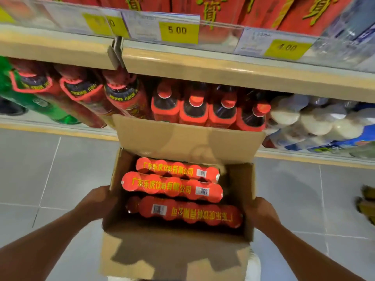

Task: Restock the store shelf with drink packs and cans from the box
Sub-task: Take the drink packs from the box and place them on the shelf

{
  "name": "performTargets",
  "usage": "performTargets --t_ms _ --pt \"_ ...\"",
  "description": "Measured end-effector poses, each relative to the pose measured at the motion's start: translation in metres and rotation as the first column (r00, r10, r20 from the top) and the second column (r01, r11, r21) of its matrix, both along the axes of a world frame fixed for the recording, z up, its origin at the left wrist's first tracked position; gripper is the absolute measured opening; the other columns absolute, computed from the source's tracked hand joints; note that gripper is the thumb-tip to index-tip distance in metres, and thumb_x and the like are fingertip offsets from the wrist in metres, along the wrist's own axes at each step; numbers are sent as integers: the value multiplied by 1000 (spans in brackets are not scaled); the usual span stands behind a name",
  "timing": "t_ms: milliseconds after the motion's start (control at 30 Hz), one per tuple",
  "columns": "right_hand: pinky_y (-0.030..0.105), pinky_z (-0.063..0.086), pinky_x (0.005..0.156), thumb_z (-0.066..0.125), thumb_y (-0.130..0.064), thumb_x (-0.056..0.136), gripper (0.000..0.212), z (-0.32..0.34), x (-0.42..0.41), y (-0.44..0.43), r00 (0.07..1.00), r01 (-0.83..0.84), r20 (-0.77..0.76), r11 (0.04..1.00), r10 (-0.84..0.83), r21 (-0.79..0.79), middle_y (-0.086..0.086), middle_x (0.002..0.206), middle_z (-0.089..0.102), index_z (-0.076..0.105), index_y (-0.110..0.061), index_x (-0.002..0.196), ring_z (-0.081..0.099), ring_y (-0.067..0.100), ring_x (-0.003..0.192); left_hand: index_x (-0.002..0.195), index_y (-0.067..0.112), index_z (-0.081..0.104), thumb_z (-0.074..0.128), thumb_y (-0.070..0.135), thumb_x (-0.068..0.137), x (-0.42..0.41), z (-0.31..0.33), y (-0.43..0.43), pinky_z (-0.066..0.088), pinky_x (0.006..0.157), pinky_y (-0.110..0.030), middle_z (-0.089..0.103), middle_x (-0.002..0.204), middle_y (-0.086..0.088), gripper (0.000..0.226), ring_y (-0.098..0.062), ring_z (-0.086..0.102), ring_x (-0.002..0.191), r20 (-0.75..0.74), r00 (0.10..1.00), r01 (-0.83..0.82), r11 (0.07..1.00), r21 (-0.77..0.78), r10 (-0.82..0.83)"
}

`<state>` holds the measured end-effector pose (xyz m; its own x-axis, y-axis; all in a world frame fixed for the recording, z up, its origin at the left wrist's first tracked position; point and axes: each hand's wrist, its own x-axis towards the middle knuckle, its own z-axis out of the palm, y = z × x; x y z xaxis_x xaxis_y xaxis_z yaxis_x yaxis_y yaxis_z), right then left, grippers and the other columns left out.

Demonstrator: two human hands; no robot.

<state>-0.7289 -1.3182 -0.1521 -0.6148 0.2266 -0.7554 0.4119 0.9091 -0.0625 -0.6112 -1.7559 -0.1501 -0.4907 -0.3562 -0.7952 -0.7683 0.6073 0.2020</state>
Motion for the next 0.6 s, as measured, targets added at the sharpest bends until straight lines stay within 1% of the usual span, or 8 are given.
performTargets --t_ms 33,100,167,233,333,433,500,600 --pt "37 56 75 50 -34 94 21 2 4 -1 1000 0 -15 1000 0 -14 6 89 70 58 -23 78 64 23 77 96 16 65 55 29 97 0 2 2 43 67 -22 64 92 -4 16 -20 60 85 16 1000 25 1000 -6 -25" --pt "39 57 84 46 -34 99 24 8 8 -3 1000 13 12 999 -13 -33 9 105 70 63 -17 99 63 24 87 94 18 61 51 33 96 5 12 9 43 73 -27 68 99 -8 19 -22 61 87 81 996 47 999 -22 -45" --pt "39 56 85 45 -33 100 29 23 7 -4 999 19 46 999 -17 -50 8 109 67 59 -13 115 63 25 92 101 16 61 49 37 93 5 29 16 45 76 -31 68 105 -12 25 -27 63 91 43 999 -12 1000 -12 13" --pt "36 53 83 46 -28 98 27 42 6 -3 999 -27 16 998 28 -60 9 113 63 55 -13 119 61 27 96 111 15 58 53 29 95 5 49 17 48 83 -37 65 112 -12 21 -33 61 102 -47 999 -10 999 -34 9" --pt "34 49 78 44 -33 97 30 71 10 -6 967 -211 -136 976 216 53 4 121 56 47 -24 126 56 27 108 126 22 54 50 30 97 6 80 20 50 87 -46 57 124 -7 30 -35 54 112 -223 951 163 962 -219 -212" --pt "30 47 71 44 -34 96 33 88 9 -22 858 -404 -260 895 442 187 -3 116 55 41 -31 129 55 18 100 131 21 55 39 31 90 -3 91 25 52 83 -44 59 126 -6 45 -33 56 108 -328 836 343 885 -315 -441" --pt "27 51 74 44 -32 95 29 86 6 -35 812 -505 -268 854 519 124 -5 115 54 42 -31 123 53 14 97 138 25 50 48 26 85 -13 88 31 49 94 -40 54 135 -1 53 -27 51 119 -309 793 454 848 -274 -525" --pt "33 55 85 49 -32 93 37 72 5 -57 764 -607 -257 794 592 25 -5 122 52 43 -29 130 55 17 108 147 19 43 57 14 86 -25 69 39 44 105 -40 46 148 -5 63 -28 42 135 -218 730 587 757 -286 -648"
